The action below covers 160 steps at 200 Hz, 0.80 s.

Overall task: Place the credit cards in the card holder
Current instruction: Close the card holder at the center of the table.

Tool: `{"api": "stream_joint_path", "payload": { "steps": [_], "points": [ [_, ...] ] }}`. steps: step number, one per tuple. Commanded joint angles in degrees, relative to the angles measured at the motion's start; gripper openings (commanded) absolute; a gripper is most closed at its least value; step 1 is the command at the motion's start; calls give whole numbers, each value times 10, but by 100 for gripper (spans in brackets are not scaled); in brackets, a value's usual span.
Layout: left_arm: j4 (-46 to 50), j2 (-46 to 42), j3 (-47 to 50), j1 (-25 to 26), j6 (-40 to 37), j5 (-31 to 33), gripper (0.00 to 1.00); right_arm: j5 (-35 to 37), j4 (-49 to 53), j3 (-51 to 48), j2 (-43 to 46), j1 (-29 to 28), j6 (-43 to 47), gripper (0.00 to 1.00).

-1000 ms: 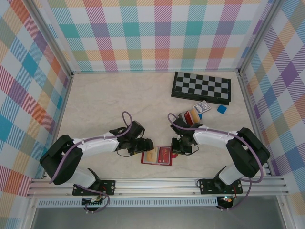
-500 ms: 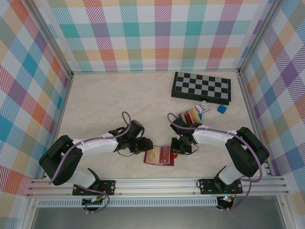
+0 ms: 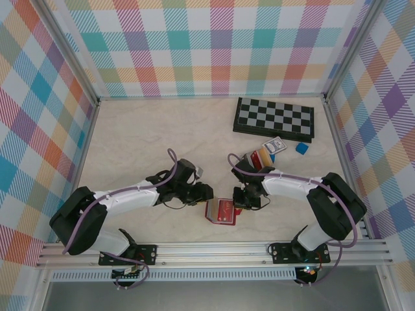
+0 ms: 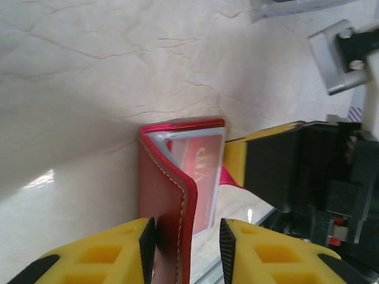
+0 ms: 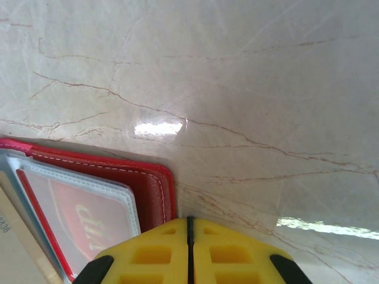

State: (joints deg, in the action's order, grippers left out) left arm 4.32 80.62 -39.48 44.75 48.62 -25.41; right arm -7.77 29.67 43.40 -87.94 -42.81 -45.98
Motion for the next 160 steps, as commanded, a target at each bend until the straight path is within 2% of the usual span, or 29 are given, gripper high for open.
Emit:
{"api": "stream_joint_path", "payload": {
  "steps": [1, 30, 75, 110, 160],
  "points": [
    [-15, 29, -40, 21, -4, -27, 37, 6, -42, -19, -2, -8, -11, 8],
    [2, 93, -86, 58, -5, 3, 36, 36, -15, -25, 36, -5, -29, 17],
    [-10, 165, -125, 82, 11, 25, 36, 54, 37, -60, 135, 24, -49, 32],
    [6, 170, -135, 85, 6, 35, 38, -3, 46, -75, 205, 41, -25, 38],
    [18, 179, -135, 87, 2, 40, 35, -81, 15, -67, 202, 40, -15, 40]
  ]
}}
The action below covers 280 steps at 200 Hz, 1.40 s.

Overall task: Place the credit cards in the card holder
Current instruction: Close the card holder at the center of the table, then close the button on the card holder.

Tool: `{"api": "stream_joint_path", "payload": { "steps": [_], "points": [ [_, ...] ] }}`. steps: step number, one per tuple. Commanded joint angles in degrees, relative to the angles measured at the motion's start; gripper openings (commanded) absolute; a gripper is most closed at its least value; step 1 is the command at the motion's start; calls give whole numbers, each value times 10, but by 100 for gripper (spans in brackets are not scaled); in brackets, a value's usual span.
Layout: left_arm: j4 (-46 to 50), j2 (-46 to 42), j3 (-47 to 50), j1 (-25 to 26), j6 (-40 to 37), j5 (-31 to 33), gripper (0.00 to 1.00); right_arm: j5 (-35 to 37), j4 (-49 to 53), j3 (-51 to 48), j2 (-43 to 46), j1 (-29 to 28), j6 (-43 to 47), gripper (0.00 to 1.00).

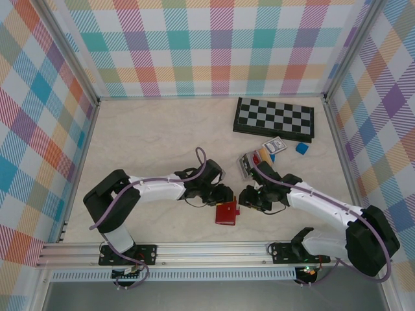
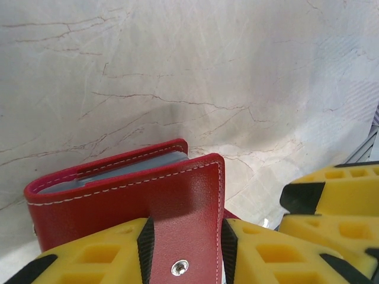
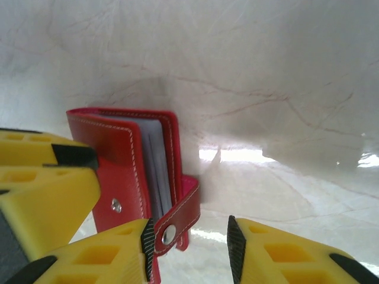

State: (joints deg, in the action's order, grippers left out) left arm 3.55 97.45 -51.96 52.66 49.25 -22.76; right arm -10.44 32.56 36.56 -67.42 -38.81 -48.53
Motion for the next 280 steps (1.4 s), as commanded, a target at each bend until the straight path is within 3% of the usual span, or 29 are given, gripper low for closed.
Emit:
{"api": "stream_joint_path", "payload": {
  "steps": [1, 63, 96, 146, 218, 249, 280],
  "points": [
    [25, 11, -11, 8, -4, 14, 35, -56, -14, 2, -5, 0, 10, 39],
    [21, 11, -8, 8, 0, 21, 32, -70, -7, 25, -56, -6, 24, 37],
    [21, 12, -5, 9, 1, 20, 31, -68, -1, 26, -63, -7, 25, 26],
    [24, 11, -5, 9, -1, 21, 31, -44, 33, 31, -46, -7, 32, 23],
    [31, 5, -9, 8, -5, 22, 31, -48, 31, 26, -34, -7, 32, 3],
    [75, -26, -18, 9, -27, 55, 35, -44, 23, 25, -29, -7, 32, 0],
    [161, -73, -15, 9, -56, 108, 47, -42, 22, 28, -37, -7, 32, 1]
  ]
}}
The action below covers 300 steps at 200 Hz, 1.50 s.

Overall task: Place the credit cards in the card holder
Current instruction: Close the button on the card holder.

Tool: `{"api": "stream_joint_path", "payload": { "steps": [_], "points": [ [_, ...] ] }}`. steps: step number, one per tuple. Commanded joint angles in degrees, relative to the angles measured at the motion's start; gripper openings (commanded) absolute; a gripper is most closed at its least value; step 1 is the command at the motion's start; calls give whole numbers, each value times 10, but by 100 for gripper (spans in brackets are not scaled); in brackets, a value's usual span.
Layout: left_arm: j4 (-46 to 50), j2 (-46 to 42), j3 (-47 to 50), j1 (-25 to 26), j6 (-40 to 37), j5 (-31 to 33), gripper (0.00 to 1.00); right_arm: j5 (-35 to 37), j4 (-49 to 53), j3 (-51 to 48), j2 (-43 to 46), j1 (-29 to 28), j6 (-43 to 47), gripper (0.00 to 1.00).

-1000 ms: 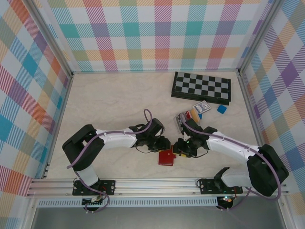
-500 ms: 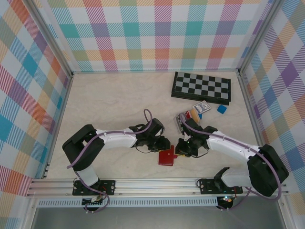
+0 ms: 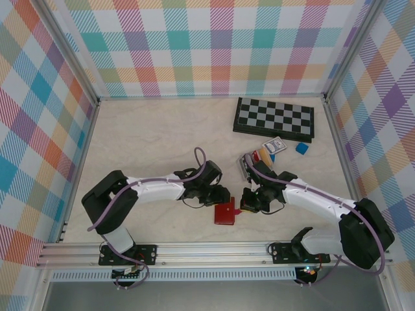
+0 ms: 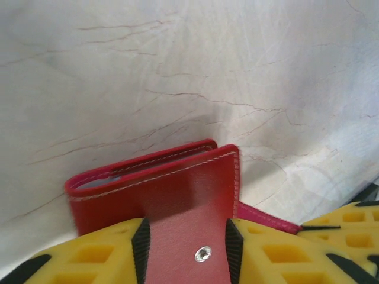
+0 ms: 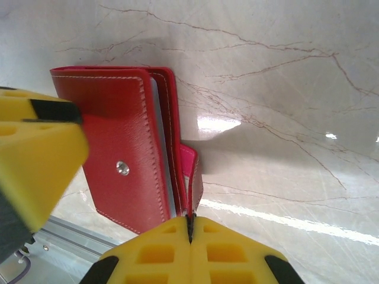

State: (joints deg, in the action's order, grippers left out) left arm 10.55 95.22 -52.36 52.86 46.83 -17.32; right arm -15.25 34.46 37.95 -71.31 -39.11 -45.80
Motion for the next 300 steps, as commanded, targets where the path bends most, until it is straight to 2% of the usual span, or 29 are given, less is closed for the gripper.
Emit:
{"api": "stream_joint_path", "payload": {
  "steps": [1, 26, 58, 86, 103, 132, 164, 300],
  "points": [
    [94, -53, -11, 8, -33, 55, 48, 7, 3, 14, 2, -3, 5, 1],
    [121, -62, 6, 8, -48, 57, 51, 10, 5, 16, -1, -4, 7, 1],
    [80, -40, 23, 10, -49, 4, 51, 8, 8, 19, -4, -3, 7, 2],
    [81, -6, 6, 22, -52, 4, 49, 4, 6, 25, -7, -3, 10, 2],
    [70, 15, 1, 27, -49, 5, 46, -7, -3, 26, -8, -3, 8, 2],
    [71, 44, -11, 34, -42, 18, 35, -48, -38, 26, -13, -4, 7, 2],
    [58, 52, -10, 36, -29, 21, 32, -81, -77, 29, -40, -5, -3, 3],
    [35, 42, -4, 36, -18, 29, 29, -20, -30, 69, -139, -23, -24, 0]
  ]
}}
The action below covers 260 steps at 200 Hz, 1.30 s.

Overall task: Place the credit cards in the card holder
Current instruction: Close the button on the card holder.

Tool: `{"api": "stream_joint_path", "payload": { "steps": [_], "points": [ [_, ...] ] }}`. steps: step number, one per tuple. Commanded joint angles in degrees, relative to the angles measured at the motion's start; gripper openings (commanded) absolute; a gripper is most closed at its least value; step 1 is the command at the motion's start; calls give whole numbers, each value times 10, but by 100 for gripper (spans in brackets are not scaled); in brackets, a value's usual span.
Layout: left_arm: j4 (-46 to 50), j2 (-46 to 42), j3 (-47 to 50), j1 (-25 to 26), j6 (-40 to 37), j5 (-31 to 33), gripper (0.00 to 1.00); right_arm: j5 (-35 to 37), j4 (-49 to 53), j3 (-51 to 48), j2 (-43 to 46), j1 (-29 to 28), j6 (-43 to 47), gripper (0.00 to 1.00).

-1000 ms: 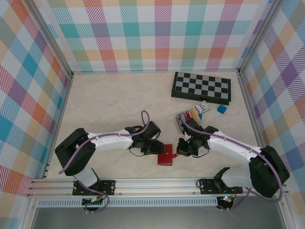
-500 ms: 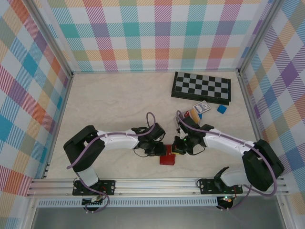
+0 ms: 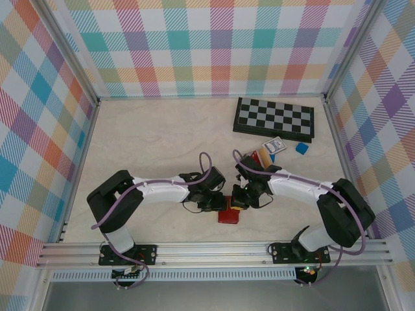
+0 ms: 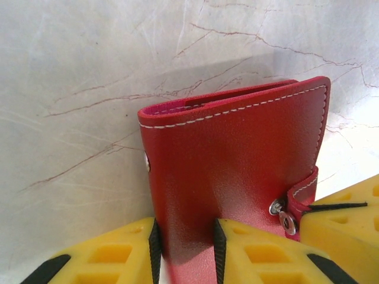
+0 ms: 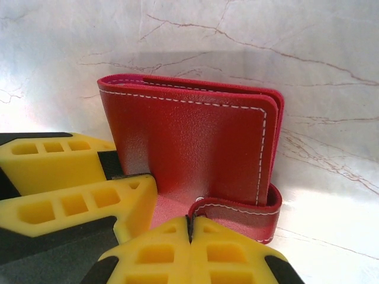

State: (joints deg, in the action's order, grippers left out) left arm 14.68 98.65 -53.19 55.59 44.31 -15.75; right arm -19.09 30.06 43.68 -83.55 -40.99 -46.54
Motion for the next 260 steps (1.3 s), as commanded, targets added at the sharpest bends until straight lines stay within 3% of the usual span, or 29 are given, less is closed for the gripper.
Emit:
{"api": "stream_joint_path", "payload": {
  "steps": [1, 35, 110, 216, 260],
  "points": [
    [-6, 7, 4, 8, 8, 13, 29, 19, 14, 13, -17, -4, -17, 0],
    [-4, 6, 5, 8, 7, 16, 29, 10, 15, 16, -37, -6, -18, 0],
    [-1, 4, 5, 8, 9, 22, 28, 59, 86, 43, -2, -11, -6, 0],
    [-9, 6, 7, 8, 10, 16, 27, 29, 8, 37, -46, -16, -23, 0],
    [-11, 8, 8, 8, 10, 14, 27, 32, 20, 18, -64, -20, -24, 0]
  ]
}}
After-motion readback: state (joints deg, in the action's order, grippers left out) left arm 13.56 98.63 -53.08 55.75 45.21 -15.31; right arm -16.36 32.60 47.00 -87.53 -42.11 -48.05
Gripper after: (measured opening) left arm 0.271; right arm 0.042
